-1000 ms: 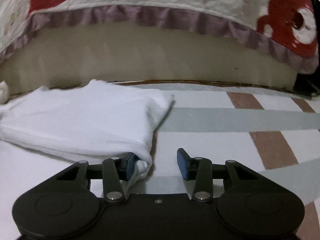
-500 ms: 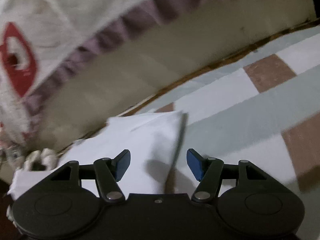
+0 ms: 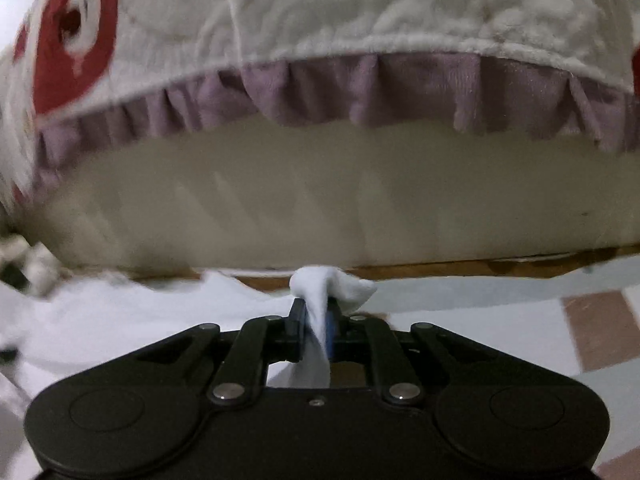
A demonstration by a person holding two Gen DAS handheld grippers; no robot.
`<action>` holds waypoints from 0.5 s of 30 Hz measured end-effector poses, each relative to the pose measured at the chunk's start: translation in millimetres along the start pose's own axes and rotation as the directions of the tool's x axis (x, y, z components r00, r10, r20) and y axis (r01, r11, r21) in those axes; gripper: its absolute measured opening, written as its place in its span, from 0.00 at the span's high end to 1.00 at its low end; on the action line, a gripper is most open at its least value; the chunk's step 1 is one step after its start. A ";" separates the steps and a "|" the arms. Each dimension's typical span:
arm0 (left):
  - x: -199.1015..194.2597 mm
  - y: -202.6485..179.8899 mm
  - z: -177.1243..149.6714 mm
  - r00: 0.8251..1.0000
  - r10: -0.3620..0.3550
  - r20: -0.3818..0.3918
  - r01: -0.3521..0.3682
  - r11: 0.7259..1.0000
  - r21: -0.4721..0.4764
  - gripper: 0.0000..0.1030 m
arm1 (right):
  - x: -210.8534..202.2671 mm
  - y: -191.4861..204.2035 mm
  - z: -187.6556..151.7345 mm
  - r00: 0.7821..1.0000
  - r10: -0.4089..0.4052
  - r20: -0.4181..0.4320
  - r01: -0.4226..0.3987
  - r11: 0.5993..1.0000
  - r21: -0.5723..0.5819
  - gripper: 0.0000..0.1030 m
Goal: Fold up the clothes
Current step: 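Fold the held shirt side over the body with the left gripper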
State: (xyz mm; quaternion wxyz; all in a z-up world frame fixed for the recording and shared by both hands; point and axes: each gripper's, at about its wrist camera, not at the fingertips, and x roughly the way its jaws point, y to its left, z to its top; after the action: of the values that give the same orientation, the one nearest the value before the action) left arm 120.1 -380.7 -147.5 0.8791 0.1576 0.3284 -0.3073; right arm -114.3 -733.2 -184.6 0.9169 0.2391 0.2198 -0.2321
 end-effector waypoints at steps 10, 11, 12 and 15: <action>25.0 15.1 -3.5 0.994 -0.084 -0.066 0.078 0.993 -0.094 0.94 | -51.2 -12.7 -15.2 0.998 -0.055 -0.025 0.057 0.994 0.097 0.56; 25.3 20.9 -4.0 0.992 -0.104 -0.067 0.095 0.988 -0.125 0.93 | -61.1 -9.9 -24.0 0.999 -0.025 -0.038 0.029 0.993 0.114 0.52; 26.0 26.7 -4.4 0.990 -0.124 -0.066 0.112 0.981 -0.156 0.92 | -66.7 -5.0 -34.7 0.998 -0.002 -0.061 0.010 0.993 0.120 0.51; 22.8 38.1 -4.6 0.994 -0.100 -0.052 0.086 0.972 -0.220 0.88 | -79.1 10.5 -69.5 0.989 0.022 -0.149 -0.016 0.999 0.046 0.50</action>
State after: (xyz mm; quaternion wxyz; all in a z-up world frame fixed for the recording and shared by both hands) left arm 156.0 -359.5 -163.5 0.8650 0.0546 0.3945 -0.3053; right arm -192.0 -662.2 -195.2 0.8944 0.2782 0.2805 -0.2096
